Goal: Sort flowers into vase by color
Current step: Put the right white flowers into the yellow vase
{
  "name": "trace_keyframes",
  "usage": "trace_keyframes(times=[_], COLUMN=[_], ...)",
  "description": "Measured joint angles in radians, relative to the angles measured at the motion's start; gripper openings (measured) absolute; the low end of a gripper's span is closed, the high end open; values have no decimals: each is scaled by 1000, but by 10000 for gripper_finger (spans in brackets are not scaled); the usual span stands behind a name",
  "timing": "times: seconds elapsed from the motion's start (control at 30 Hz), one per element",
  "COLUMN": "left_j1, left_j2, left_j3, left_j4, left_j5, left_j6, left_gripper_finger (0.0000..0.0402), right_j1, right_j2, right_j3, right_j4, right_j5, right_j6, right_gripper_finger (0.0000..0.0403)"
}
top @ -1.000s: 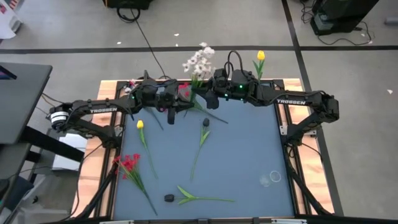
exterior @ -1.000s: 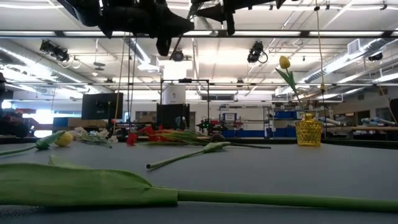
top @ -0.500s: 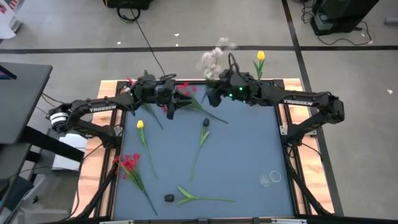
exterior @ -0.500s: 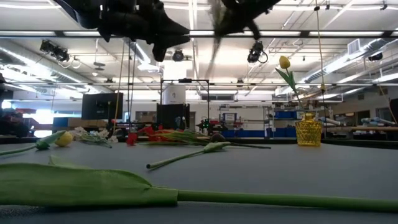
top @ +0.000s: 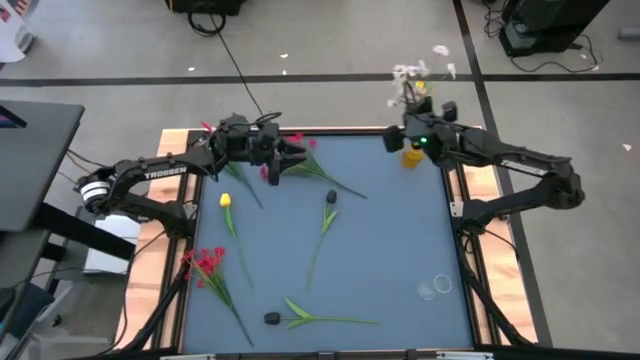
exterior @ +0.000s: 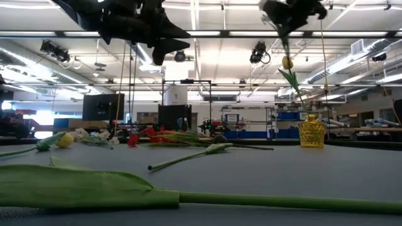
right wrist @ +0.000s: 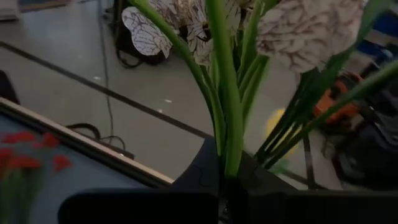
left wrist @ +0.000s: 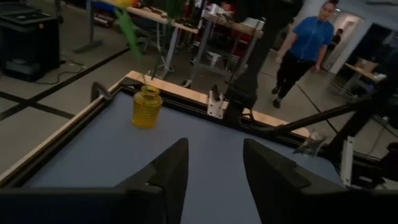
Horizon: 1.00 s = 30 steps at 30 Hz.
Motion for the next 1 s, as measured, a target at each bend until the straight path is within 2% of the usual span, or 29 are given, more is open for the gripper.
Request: trace_keyframes(times=[0.2, 0.4, 0.6, 0.87, 1.0], left_j1=[-23, -48, -57, -88, -94], left_j2=[0, 0, 0, 1, 1], left_j3=[0, 0, 0, 0, 0], left_j4=[0, 0, -1, -1, -1], left_j5=[-1, -53, -54, -78, -138], left_j6=[4, 1, -37, -56, -56], left_gripper_finger=[144, 143, 143, 144, 144], right_j1=[-68, -141, -200, -266, -337], right_j2=[-165, -258, -262, -246, -188], right_j3=[-181, -334, -414, -422, -422], right_j4=[24, 240, 290, 282, 256], right_j5=[-8, -43, -97, -171, -273], right_j6=[69, -4, -40, -48, -19], right_gripper_finger=[7, 7, 7, 7, 36])
